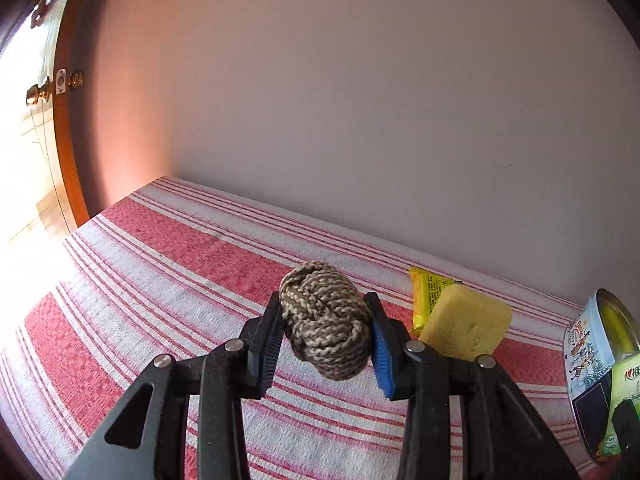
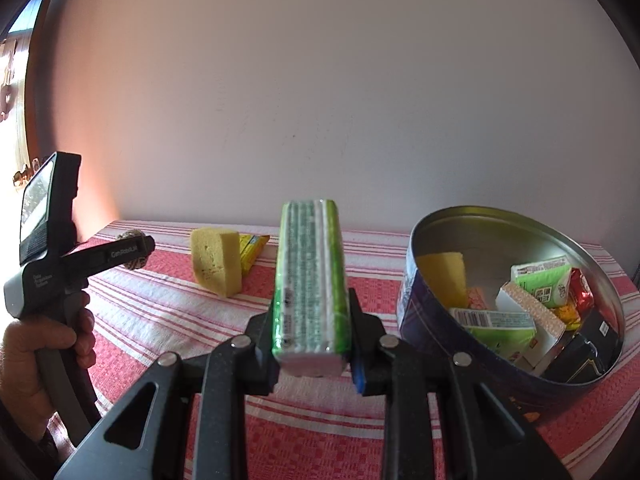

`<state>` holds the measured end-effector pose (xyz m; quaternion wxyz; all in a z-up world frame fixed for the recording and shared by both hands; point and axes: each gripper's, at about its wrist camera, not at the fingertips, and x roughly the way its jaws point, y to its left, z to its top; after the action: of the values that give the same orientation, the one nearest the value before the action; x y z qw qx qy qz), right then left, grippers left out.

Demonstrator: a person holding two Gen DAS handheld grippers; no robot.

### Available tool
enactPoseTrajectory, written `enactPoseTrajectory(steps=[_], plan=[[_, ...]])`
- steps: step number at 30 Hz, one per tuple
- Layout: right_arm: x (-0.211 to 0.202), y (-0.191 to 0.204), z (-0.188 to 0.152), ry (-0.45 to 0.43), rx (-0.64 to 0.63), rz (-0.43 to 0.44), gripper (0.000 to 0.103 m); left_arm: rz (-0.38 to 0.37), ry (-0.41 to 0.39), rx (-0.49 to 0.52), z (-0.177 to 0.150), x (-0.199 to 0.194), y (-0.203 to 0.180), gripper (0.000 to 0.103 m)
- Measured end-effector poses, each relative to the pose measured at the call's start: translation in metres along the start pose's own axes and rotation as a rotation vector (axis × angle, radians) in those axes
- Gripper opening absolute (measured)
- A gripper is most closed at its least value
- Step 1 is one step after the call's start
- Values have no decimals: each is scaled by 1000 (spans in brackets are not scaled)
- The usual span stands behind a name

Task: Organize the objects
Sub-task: 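Carry the twine ball and green box over the blue tin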

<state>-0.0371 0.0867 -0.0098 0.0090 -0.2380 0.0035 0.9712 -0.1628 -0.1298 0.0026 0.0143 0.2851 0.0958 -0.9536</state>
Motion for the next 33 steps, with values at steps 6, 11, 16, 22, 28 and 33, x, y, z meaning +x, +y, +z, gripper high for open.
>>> enactPoseTrajectory(steps=[6, 11, 16, 22, 28, 33], plan=[[-17, -2, 8, -82, -39, -64, 27, -11, -65, -1, -17, -46, -10, 41], [-26, -10, 10, -101, -48, -79, 27, -28, -103, 22, -33, -77, -35, 41], [-38, -24, 7, -115, -65, -91, 27, -43, -114, 50, -43, -82, -60, 41], [-48, -55, 8, -122, -39, -123, 27, -79, -118, 76, -51, -92, -94, 41], [-57, -89, 11, -137, -13, -163, 27, -122, -122, 99, -56, -104, -132, 41], [-61, -115, 11, -135, 3, -196, 27, -154, -131, 130, -59, -110, -163, 41]])
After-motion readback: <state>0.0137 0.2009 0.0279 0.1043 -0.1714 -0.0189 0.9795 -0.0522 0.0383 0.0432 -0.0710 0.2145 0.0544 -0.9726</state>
